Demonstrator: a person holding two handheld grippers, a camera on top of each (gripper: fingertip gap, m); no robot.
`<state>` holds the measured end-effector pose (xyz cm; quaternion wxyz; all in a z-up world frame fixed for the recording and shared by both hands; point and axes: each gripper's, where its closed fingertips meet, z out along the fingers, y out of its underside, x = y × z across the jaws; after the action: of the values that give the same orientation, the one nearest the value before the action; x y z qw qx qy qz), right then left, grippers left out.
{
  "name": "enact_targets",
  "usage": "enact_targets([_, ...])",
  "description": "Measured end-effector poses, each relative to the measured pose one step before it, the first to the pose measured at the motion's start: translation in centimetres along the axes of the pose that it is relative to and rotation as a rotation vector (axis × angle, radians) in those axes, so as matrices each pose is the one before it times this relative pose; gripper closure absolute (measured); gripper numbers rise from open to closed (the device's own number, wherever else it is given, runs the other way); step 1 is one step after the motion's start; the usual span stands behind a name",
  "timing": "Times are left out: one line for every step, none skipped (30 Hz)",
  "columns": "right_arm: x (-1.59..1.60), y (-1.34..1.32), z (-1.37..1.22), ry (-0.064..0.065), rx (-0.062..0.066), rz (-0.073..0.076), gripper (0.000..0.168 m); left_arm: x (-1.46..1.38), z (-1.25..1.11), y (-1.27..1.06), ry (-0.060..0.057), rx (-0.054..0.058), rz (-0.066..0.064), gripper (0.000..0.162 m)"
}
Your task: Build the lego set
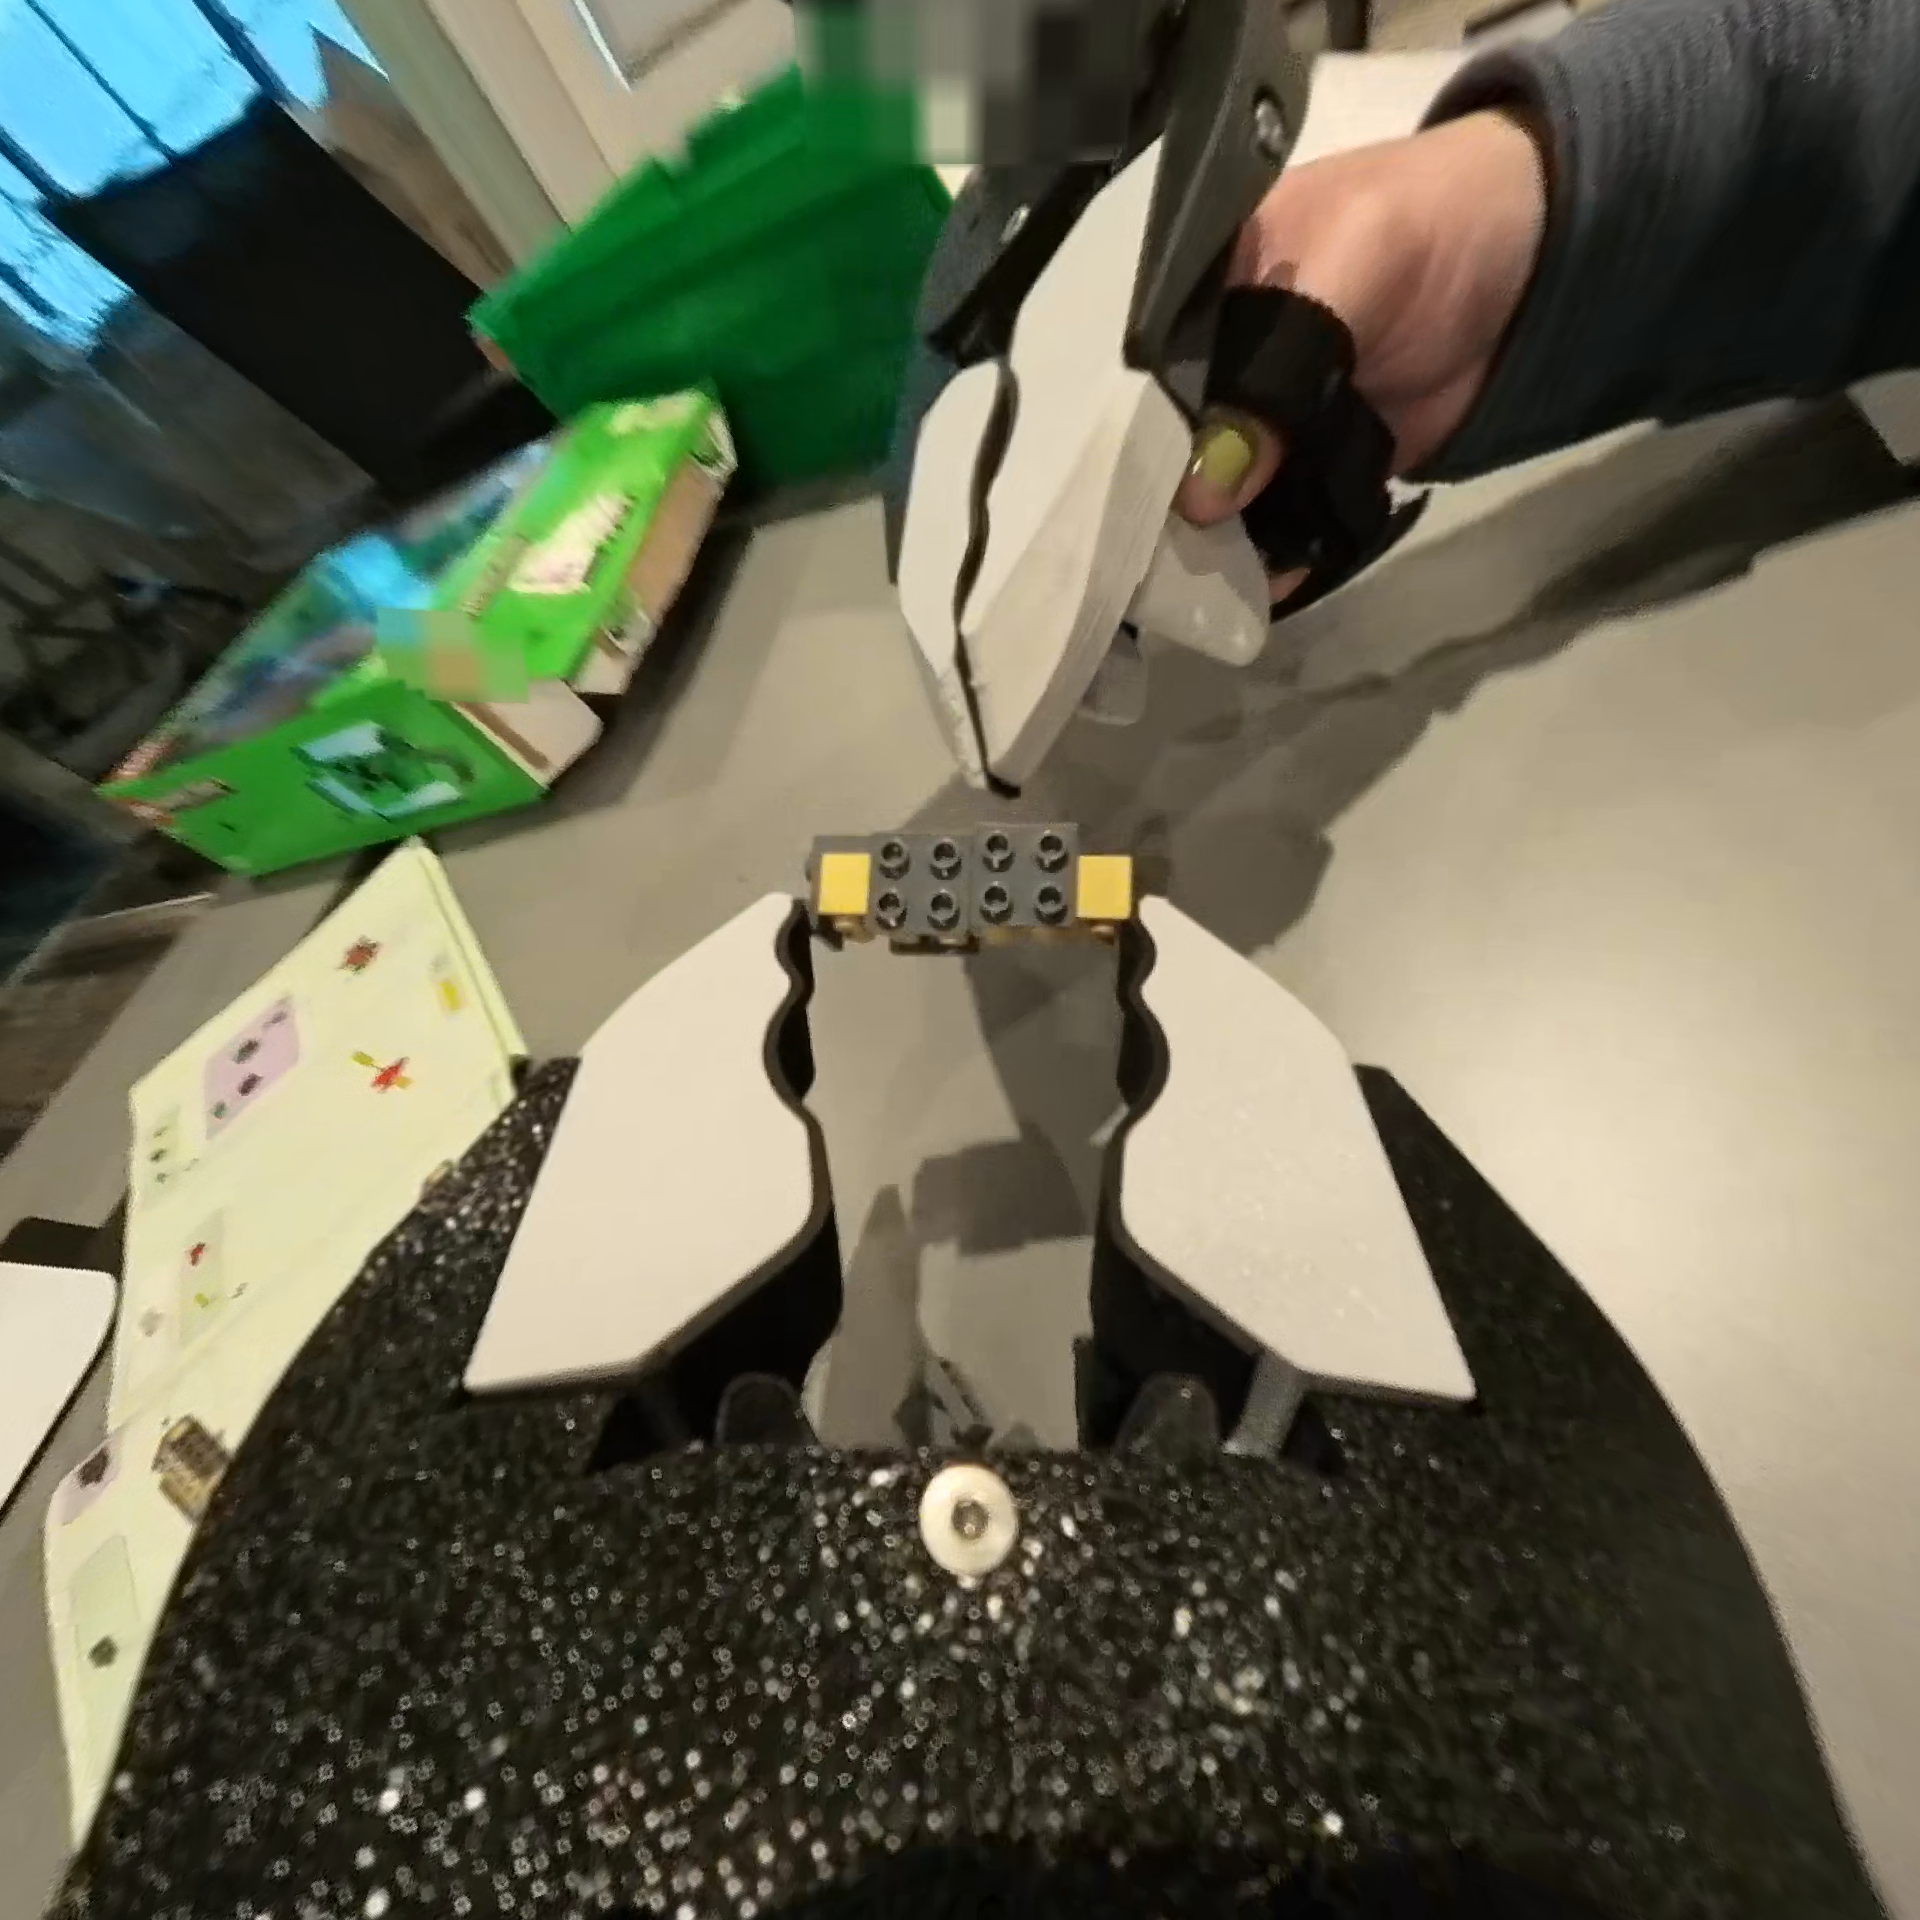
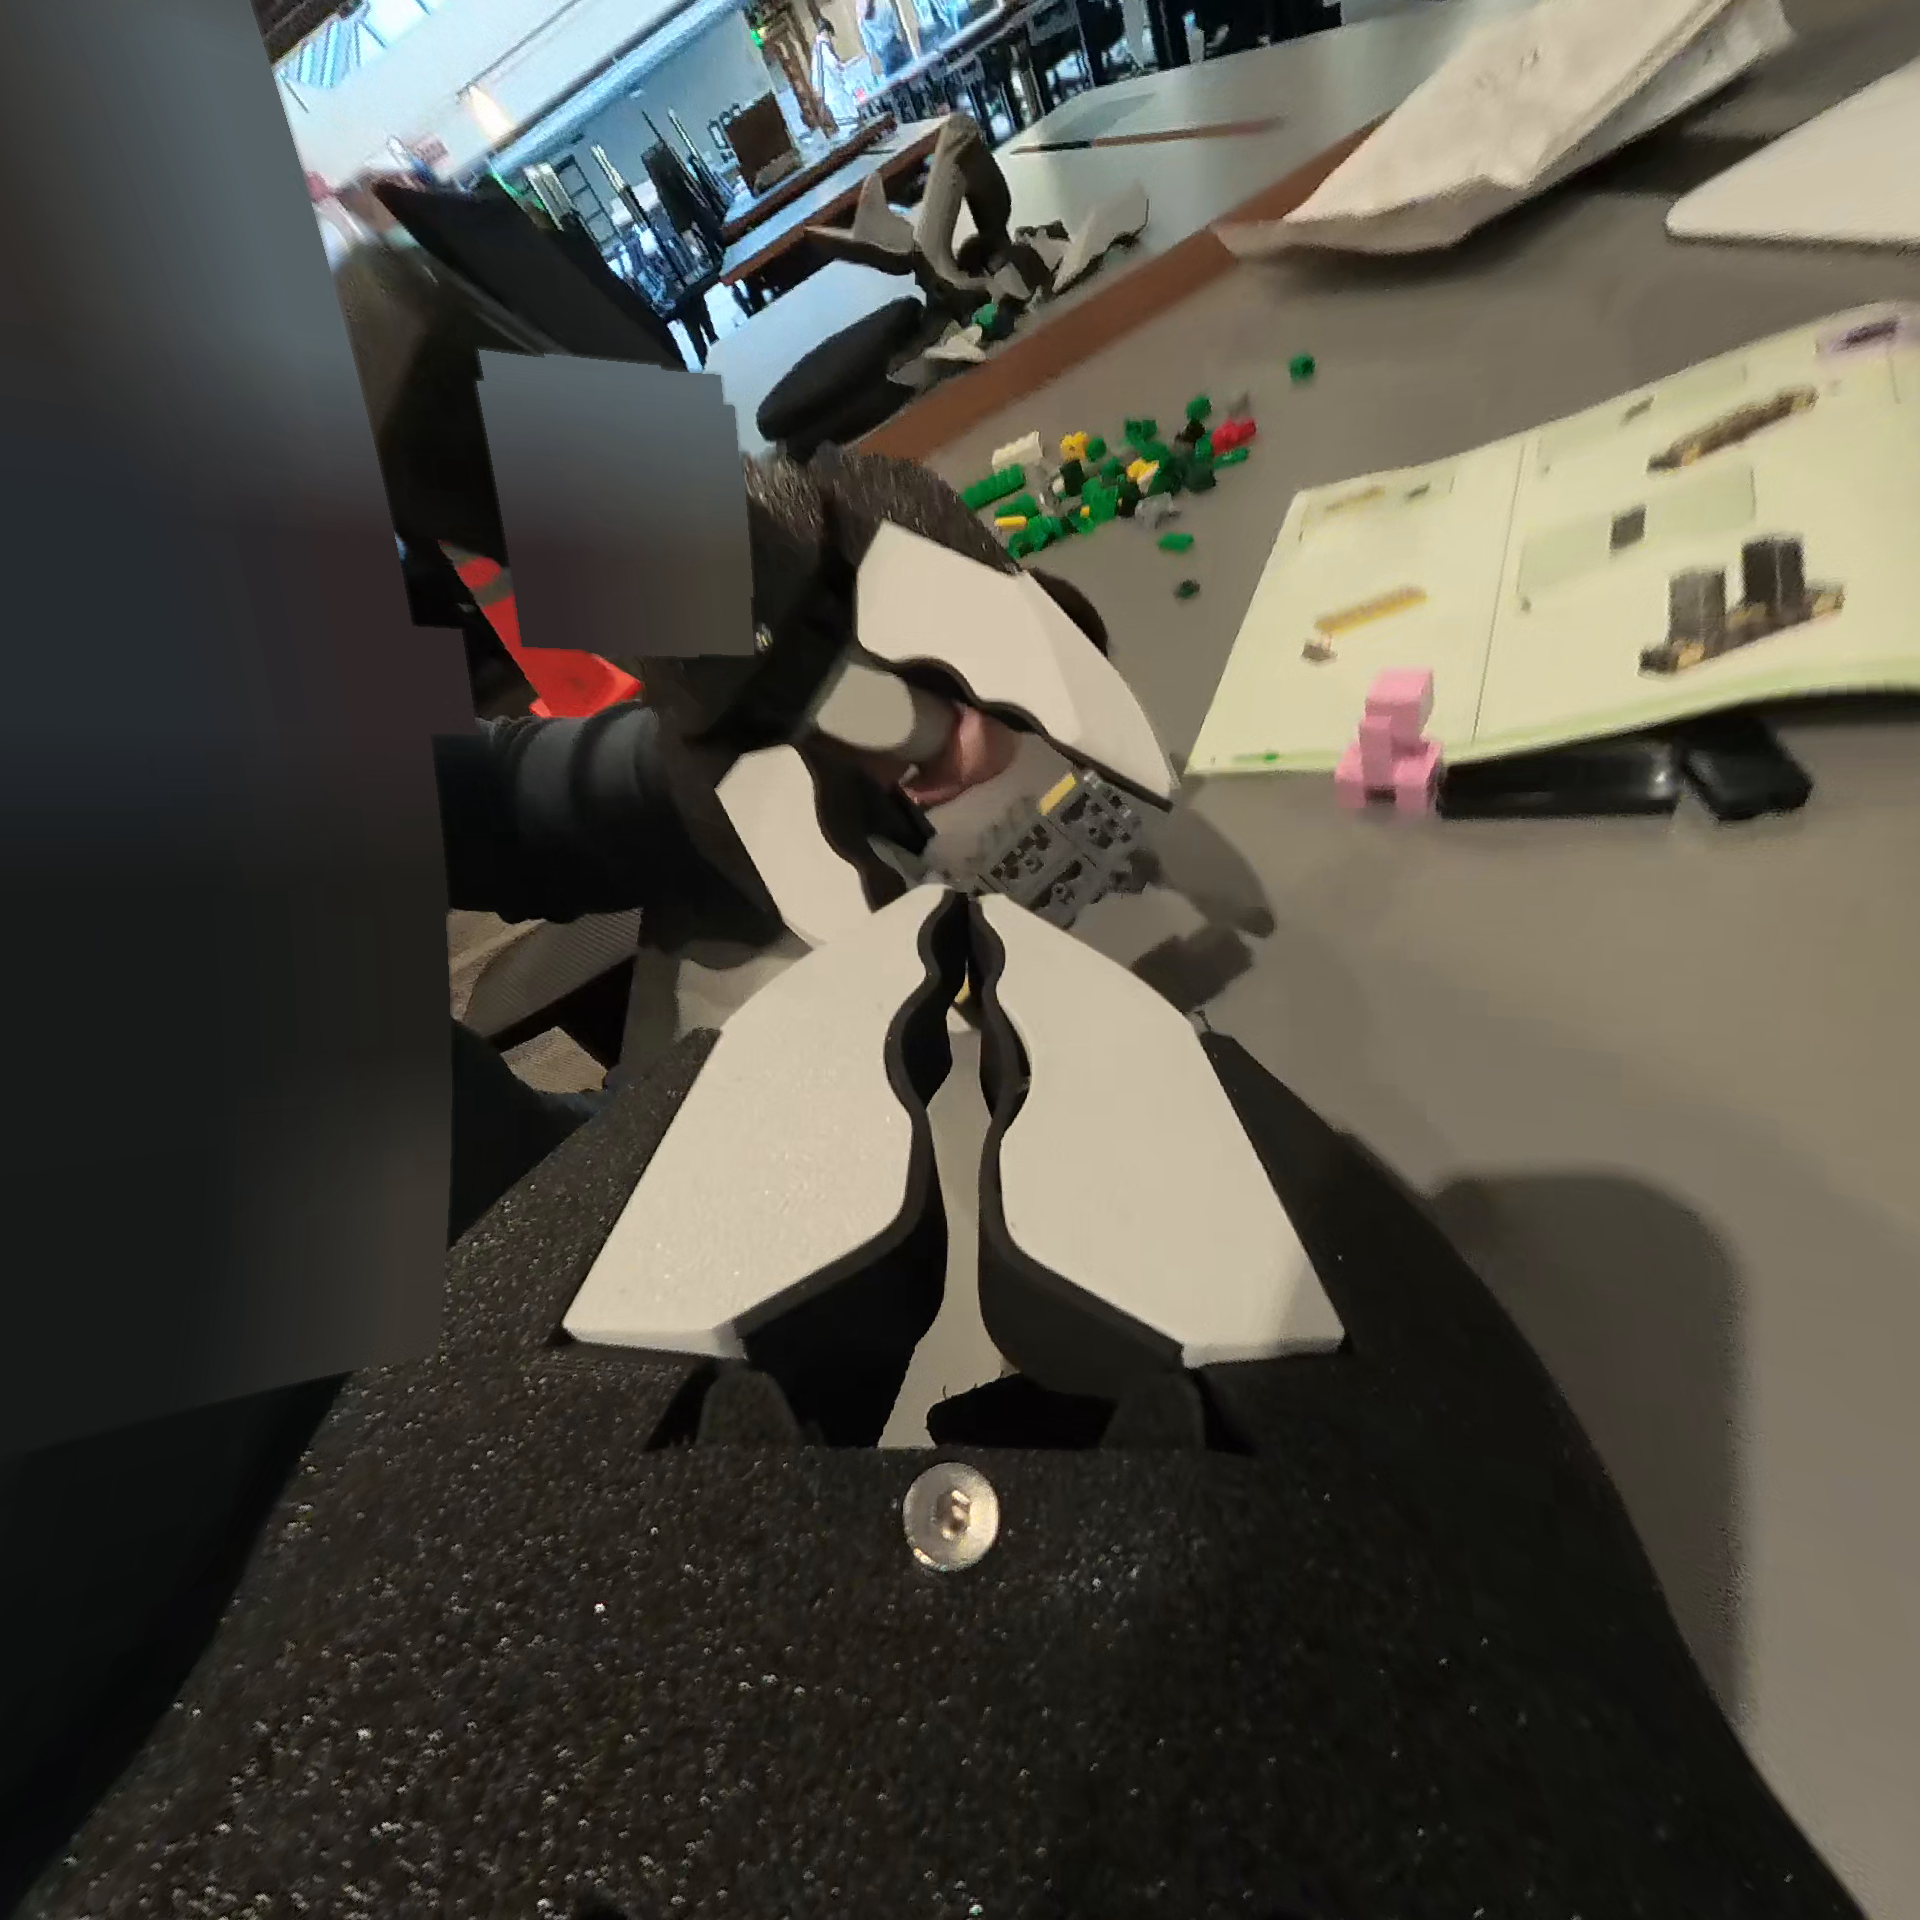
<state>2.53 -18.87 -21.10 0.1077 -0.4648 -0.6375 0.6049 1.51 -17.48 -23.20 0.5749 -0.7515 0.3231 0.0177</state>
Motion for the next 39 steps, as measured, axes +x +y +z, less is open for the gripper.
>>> enact_targets([0.118, 0.335, 0.124, -0.0041, 0.0025, 0.0033, 0.168, 0.195, 0.063, 0.178, 0.0155, -0.0101, 0.002, 0.105])
enact_targets([0.097, 0.347, 0.13, -0.0038, -0.0007, 0.0005, 0.168, 0.162, 0.069, 0.139, 0.0123, -0.0054, 0.0009, 0.105])
enact_targets([0.085, 0.321, 0.122, -0.0017, -0.0016, -0.0032, 0.168, 0.155, 0.09, 0.117, 0.0103, -0.0035, -0.0003, 0.105])
enact_targets([0.151, 0.328, 0.116, 0.0034, -0.0037, -0.0046, 0.168, 0.116, 0.093, 0.13, 0.0066, -0.0031, 0.0001, 0.105])
enact_targets([0.018, 0.264, 0.079, -0.0039, -0.0012, -0.0059, 0.168, 0.102, 0.09, 0.139, 0.0047, -0.0039, 0.0019, 0.105])
enact_targets([-0.041, 0.12, 0.057, -0.008, 0.0087, -0.0064, 0.168, 0.095, 0.082, 0.17, 0.0047, -0.0057, 0.0033, 0.105])
enact_targets([0.003, 0.054, 0.007, -0.0051, 0.0139, -0.0051, 0.168, 0.075, 0.084, 0.168, 0.0027, -0.006, 0.0036, 0.105])
enact_targets([-0.065, 0.047, -0.011, -0.0092, 0.0128, -0.0068, 0.168, 0.063, 0.083, 0.166, 0.0028, -0.0059, 0.0019, 0.105])
enact_targets([-0.029, 0.035, -0.032, -0.0044, 0.009, -0.0061, 0.168, 0.071, 0.081, 0.166, 0.0038, -0.0047, -0.0004, 0.105])
enact_targets([0.0, -0.009, -0.041, 0.0012, 0.0051, -0.0104, 0.168, 0.075, 0.075, 0.13, 0.0043, -0.0027, -0.0016, 0.105])
enact_targets([0.016, 0.013, -0.023, 0.005, -0.0029, -0.0141, 0.168, 0.078, 0.081, 0.102, 0.0053, -0.002, -0.0022, 0.105])
enact_targets([0.076, 0.089, 0.003, 0.0087, -0.0076, -0.0147, 0.168, 0.09, 0.081, 0.102, 0.0063, -0.002, -0.0021, 0.105])
enact_targets([0.123, 0.197, 0.062, 0.0091, -0.0117, -0.009, 0.168, 0.093, 0.089, 0.09, 0.0059, -0.0019, -0.0012, 0.105])
enact_targets([0.022, 0.229, 0.094, -0.0015, -0.0116, -0.0019, 0.168, 0.096, 0.078, 0.088, 0.0046, -0.0023, -0.0005, 0.105])
enact_targets([-0.086, 0.133, 0.078, -0.0097, -0.005, 0.0032, 0.168, 0.099, 0.075, 0.081, 0.0037, -0.0033, -0.0009, 0.105])
enact_targets([0.007, 0.017, 0.003, -0.0025, 0.0001, 0.003, 0.168, 0.037, 0.063, 0.085, -0.0003, -0.0038, -0.0012, 0.105])
enact_targets([0.035, -0.029, -0.037, -0.0012, 0.0029, 0.0031, 0.168, 0.013, 0.061, 0.087, -0.0011, -0.0047, -0.0007, 0.105])
enact_targets([-0.001, -0.025, -0.041, -0.0048, 0.0037, 0.0046, 0.168, 0.041, 0.06, 0.087, 0.0014, -0.0048, 0.0, 0.105])
enact_targets([0.011, 0.005, -0.034, -0.0036, 0.0015, 0.0061, 0.168, -0.016, 0.038, 0.065, -0.0017, -0.0029, -0.0002, 0.105])
enact_targets([0.055, 0.012, -0.021, -0.0007, -0.0002, 0.0044, 0.168, -0.038, 0.022, 0.037, -0.0031, -0.0005, 0.001, 0.105])
enact_targets([0.015, 0.029, -0.016, -0.0007, -0.0018, 0.0024, 0.168, -0.016, 0.003, 0.043, -0.0008, 0.0002, 0.0015, 0.106])
enact_targets([0.039, 0.063, 0.01, 0.001, -0.005, 0.0005, 0.168, 0.017, 0.008, 0.042, 0.0022, -0.0002, -0.0007, 0.106])
enact_targets([0.082, 0.053, 0.026, 0.0058, -0.0037, 0.0005, 0.168, 0.025, 0.023, 0.068, 0.0037, -0.0001, -0.0028, 0.106])
enact_targets([0.109, -0.004, 0.003, 0.0075, -0.0005, 0.001, 0.168, 0.042, 0.03, 0.059, 0.0041, -0.0002, -0.0024, 0.106])
enact_targets([0.267, -0.084, -0.047, 0.0195, 0.0054, -0.0015, 0.168, 0.046, 0.029, 0.036, 0.0036, -0.0001, -0.0004, 0.106])
enact_targets([0.373, -0.218, -0.12, 0.0266, 0.0147, -0.0056, 0.168, 0.029, 0.021, 0.015, 0.0013, 0.0015, 0.0012, 0.106])
enact_targets([0.383, -0.265, -0.162, 0.0247, 0.0182, -0.0046, 0.168, 0.002, 0.029, -0.004, -0.0006, 0.0006, 0.0009, 0.106])
enact_targets([0.414, -0.155, -0.149, 0.0246, 0.011, 0.003, 0.168, 0.021, 0.033, 0.036, -0.0001, -0.0018, 0.0005, 0.105])
enact_targets([0.502, -0.1, -0.097, 0.0289, 0.0084, 0.0092, 0.168, 0.027, 0.05, 0.062, 0.0007, -0.0028, 0.0006, 0.105])
enact_targets([0.317, -0.101, -0.046, 0.0175, 0.0076, 0.0091, 0.168, 0.035, 0.057, 0.11, 0.0009, -0.0064, 0.0014, 0.105])
enact_targets([0.232, 0.005, 0.007, 0.0122, -0.0003, 0.0082, 0.168, 0.021, 0.054, 0.174, 0.0, -0.013, 0.004, 0.105])
enact_targets([0.135, 0.022, 0.03, 0.0074, -0.0021, 0.004, 0.168, -0.011, 0.045, 0.193, -0.0039, -0.0171, 0.0078, 0.105])
enact_targets([0.0, 0.038, 0.027, -0.0014, -0.0045, -0.0009, 0.168, -0.037, 0.015, 0.141, -0.0064, -0.0172, 0.0112, 0.105])
enact_targets([0.045, 0.061, 0.013, 0.0021, -0.0068, -0.0025, 0.168, -0.078, -0.043, 0.024, -0.0095, -0.0103, 0.0117, 0.105])
enact_targets([0.037, 0.023, -0.023, 0.0032, -0.0043, -0.0082, 0.168, -0.085, -0.06, -0.106, -0.0097, -0.0001, 0.0089, 0.105])
enact_targets([0.009, 0.009, -0.041, 0.0038, -0.0029, -0.0141, 0.168, -0.026, -0.073, -0.172, -0.0047, 0.0064, 0.004, 0.105])
enact_targets([0.045, 0.016, -0.025, 0.0058, -0.0046, -0.0182, 0.168, -0.008, -0.061, -0.185, -0.0006, 0.0096, -0.0007, 0.105])
enact_targets([-0.127, 0.014, -0.014, -0.0042, -0.0036, -0.0268, 0.168, 0.005, -0.059, -0.153, 0.0005, 0.0113, -0.0031, 0.105])
enact_targets([-0.137, -0.043, 0.013, -0.0043, -0.0004, -0.027, 0.168, -0.001, -0.035, -0.115, 0.0013, 0.0097, -0.0049, 0.105])
